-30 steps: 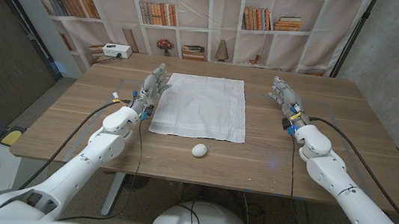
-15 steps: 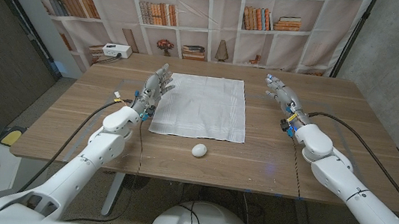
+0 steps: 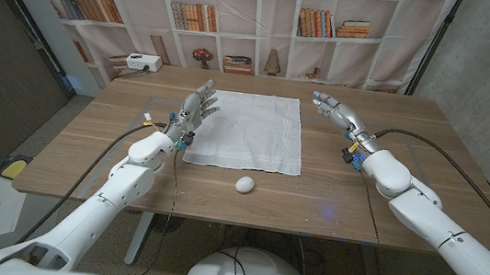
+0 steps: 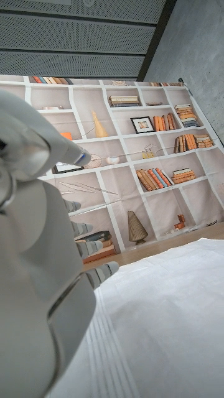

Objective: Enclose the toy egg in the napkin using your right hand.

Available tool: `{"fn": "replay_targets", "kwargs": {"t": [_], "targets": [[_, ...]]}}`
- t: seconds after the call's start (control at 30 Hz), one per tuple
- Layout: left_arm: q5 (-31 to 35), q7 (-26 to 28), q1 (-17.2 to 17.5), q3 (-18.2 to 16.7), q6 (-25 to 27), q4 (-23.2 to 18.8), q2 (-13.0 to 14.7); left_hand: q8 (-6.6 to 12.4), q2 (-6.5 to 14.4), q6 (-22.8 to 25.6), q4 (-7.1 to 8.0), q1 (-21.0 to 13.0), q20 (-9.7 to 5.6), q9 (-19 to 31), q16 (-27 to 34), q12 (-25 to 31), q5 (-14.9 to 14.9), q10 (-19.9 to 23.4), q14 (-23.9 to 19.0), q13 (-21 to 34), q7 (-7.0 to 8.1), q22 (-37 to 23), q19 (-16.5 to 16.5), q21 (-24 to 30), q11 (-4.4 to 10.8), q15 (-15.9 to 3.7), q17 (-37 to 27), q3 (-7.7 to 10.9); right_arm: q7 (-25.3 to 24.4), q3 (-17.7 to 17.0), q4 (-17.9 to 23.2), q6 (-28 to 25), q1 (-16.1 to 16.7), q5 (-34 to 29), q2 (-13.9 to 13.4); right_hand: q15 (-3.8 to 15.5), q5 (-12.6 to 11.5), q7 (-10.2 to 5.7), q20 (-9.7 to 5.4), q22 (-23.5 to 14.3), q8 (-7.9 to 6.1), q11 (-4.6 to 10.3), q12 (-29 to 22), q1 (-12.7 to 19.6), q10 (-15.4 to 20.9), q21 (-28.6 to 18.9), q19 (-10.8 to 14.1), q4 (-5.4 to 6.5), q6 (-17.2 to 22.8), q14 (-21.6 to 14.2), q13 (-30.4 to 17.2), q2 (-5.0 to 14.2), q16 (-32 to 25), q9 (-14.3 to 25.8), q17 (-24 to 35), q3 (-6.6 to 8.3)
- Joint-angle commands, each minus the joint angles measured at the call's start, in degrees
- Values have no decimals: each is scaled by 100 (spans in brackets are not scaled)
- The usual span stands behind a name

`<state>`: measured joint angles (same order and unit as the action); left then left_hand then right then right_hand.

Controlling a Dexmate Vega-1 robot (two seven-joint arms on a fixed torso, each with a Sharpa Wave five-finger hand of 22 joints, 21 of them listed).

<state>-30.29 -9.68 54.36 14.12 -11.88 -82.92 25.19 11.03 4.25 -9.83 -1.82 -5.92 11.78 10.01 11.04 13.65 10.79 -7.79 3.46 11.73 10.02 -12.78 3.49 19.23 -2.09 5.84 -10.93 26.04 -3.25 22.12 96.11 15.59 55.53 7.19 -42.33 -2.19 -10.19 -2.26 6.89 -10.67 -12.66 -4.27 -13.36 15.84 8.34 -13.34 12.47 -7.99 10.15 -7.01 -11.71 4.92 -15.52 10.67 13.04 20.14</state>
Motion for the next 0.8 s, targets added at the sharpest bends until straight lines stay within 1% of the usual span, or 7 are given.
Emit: {"fn": "replay_targets", "kwargs": {"t": [0.03,0.07,0.27,0.37,0.47,0.7,0.8], "targets": [[128,359,401,-80,209,-597,58,27,-6,-61,-7,-5,42,12,37,25,-5,52,-41,0,-53,4,3,31,-20,25,-10,-1,139,236,206,526,-261,-860,-384,47,-5,-11,-4,-15,-34,-2,-25,47,80,-44,103,-17,102,-103,-9,-8,-46,18,1,-8],[138,397,439,-89,238,-658,69,28,-6,-55,-7,-4,42,12,38,29,-5,62,-43,0,-55,4,3,31,-23,27,-10,-1,149,259,224,552,-287,-942,-407,50,-7,-12,-7,-16,-33,37,-32,55,111,-46,112,-21,117,-104,-9,-10,-44,18,0,-8],[183,563,643,-150,359,-948,130,26,-8,-44,-5,1,43,12,41,33,-4,84,-51,-1,-58,4,5,30,-20,55,-10,-4,219,391,261,782,-429,-1260,-472,64,-11,-28,-24,-17,-35,43,-27,75,123,-50,132,-34,158,-123,-8,-17,-46,18,-2,-6],[197,617,737,-197,408,-1081,177,26,-10,-33,-4,4,43,12,42,36,-4,97,-56,-1,-60,4,4,30,-27,69,-11,-6,99,418,289,903,-444,-1498,-469,101,-16,-16,-32,-18,-41,67,-22,98,132,-61,169,-45,203,-155,-8,-14,-54,19,-3,0],[202,680,837,-255,478,-1227,230,19,-11,-43,-3,7,43,12,40,34,-4,97,-53,-1,-61,4,11,27,-30,80,-11,-8,42,422,440,875,-432,-1714,-524,131,-21,-16,-48,-19,-46,126,-25,127,162,-69,199,-59,252,-172,-8,-17,-55,19,-6,6],[193,757,1055,-386,496,-1498,294,19,-13,-18,2,18,42,12,40,35,-3,117,-54,-2,-101,3,6,27,-46,89,-12,-13,-87,450,1003,714,-381,-2484,-718,170,-24,-49,-49,-20,-32,123,-19,141,171,-68,208,-64,250,-161,-8,-21,-47,19,-5,6],[204,764,1122,-426,472,-1562,312,16,-13,-18,3,21,43,12,40,38,-3,130,-54,-2,-100,3,11,25,-55,89,-13,-14,-42,502,1169,642,-393,-2710,-773,181,-25,-85,-43,-20,-2,165,0,141,146,-59,194,-61,206,-130,-8,-30,-32,20,-2,-2]]}}
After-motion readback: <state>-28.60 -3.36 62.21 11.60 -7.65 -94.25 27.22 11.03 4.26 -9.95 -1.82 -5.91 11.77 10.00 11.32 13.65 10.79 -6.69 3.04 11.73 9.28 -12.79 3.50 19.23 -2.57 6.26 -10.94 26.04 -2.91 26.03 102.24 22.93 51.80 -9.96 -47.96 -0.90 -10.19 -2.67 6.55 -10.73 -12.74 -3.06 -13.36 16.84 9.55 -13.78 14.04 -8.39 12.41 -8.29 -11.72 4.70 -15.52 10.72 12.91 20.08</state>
